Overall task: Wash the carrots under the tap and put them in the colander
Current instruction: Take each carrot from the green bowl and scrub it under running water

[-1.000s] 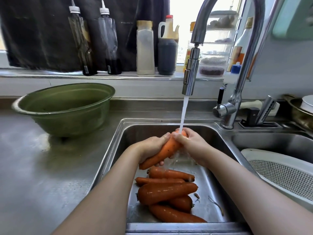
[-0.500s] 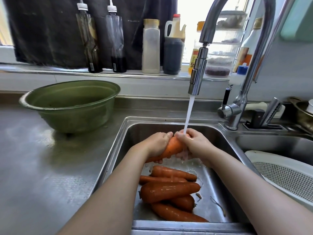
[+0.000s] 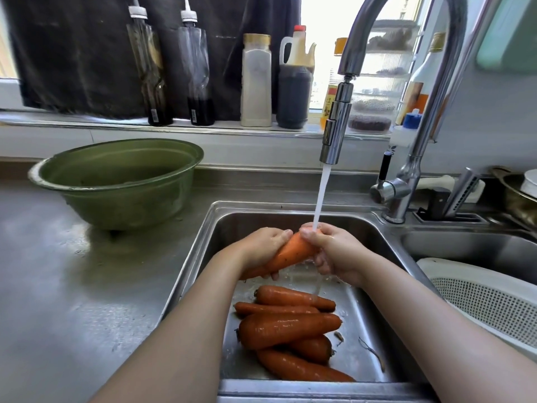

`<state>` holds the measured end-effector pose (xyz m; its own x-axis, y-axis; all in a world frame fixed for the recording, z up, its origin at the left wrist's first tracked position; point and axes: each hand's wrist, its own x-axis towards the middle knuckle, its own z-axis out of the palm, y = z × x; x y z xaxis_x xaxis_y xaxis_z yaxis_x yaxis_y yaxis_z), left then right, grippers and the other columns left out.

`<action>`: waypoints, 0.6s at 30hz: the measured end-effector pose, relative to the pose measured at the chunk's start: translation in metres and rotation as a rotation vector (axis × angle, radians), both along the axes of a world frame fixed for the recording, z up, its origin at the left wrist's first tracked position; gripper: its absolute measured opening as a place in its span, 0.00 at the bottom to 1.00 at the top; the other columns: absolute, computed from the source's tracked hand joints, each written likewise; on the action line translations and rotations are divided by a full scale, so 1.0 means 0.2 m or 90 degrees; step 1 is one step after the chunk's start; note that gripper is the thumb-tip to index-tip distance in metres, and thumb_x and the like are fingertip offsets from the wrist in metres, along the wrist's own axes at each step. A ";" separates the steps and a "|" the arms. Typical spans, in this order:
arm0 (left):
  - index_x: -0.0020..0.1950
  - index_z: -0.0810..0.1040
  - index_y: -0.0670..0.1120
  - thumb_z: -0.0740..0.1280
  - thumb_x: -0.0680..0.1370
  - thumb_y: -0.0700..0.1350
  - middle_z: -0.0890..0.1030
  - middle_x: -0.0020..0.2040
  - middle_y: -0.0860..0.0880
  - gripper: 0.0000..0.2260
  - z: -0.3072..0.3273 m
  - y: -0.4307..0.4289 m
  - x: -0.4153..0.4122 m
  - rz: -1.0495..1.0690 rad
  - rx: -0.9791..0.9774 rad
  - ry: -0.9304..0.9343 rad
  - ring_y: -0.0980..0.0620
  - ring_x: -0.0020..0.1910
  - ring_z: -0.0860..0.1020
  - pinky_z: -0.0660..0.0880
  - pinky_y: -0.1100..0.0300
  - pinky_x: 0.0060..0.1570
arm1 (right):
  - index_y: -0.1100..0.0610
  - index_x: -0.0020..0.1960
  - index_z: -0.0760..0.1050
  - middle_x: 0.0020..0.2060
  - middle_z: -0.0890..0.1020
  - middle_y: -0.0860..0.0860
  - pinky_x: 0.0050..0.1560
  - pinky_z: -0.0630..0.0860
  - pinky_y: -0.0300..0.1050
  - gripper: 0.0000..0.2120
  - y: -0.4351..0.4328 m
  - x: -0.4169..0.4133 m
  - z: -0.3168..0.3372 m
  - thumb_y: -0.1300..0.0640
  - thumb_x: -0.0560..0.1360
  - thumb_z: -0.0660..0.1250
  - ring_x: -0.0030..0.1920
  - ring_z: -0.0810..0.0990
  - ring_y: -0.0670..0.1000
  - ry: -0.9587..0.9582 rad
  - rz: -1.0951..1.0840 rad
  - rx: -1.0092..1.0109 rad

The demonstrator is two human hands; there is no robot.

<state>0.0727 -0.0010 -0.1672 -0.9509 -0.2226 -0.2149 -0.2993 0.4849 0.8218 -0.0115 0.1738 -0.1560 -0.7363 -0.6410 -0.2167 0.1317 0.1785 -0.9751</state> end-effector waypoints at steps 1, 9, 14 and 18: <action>0.71 0.73 0.52 0.58 0.85 0.61 0.83 0.54 0.44 0.19 0.00 0.00 0.00 -0.021 0.014 0.002 0.48 0.40 0.87 0.81 0.56 0.40 | 0.55 0.63 0.79 0.36 0.78 0.56 0.22 0.67 0.38 0.12 -0.01 0.00 0.00 0.49 0.83 0.67 0.25 0.71 0.47 0.002 -0.030 -0.001; 0.65 0.78 0.47 0.61 0.84 0.62 0.87 0.49 0.42 0.22 0.00 0.02 -0.01 -0.037 0.141 0.042 0.46 0.38 0.85 0.80 0.55 0.35 | 0.55 0.67 0.76 0.36 0.80 0.54 0.20 0.65 0.37 0.12 0.04 -0.07 0.01 0.57 0.84 0.64 0.24 0.69 0.47 -0.085 -0.031 -0.144; 0.63 0.79 0.44 0.56 0.83 0.67 0.87 0.45 0.45 0.29 0.02 0.05 -0.02 -0.020 0.149 0.017 0.47 0.37 0.84 0.80 0.54 0.38 | 0.54 0.66 0.76 0.42 0.82 0.57 0.22 0.70 0.37 0.15 0.04 -0.07 0.03 0.60 0.81 0.69 0.25 0.75 0.48 -0.044 -0.017 -0.158; 0.65 0.76 0.51 0.58 0.79 0.72 0.84 0.53 0.44 0.28 0.01 0.11 -0.02 -0.045 0.106 -0.004 0.49 0.38 0.83 0.81 0.54 0.39 | 0.54 0.64 0.76 0.45 0.83 0.60 0.22 0.72 0.40 0.13 0.03 -0.06 0.02 0.59 0.80 0.71 0.26 0.76 0.50 -0.039 -0.036 -0.154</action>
<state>0.0687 0.0202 -0.1642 -0.9615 -0.1160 -0.2492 -0.2745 0.3618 0.8909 -0.0235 0.1792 -0.1525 -0.7628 -0.6377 -0.1076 0.1947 -0.0678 -0.9785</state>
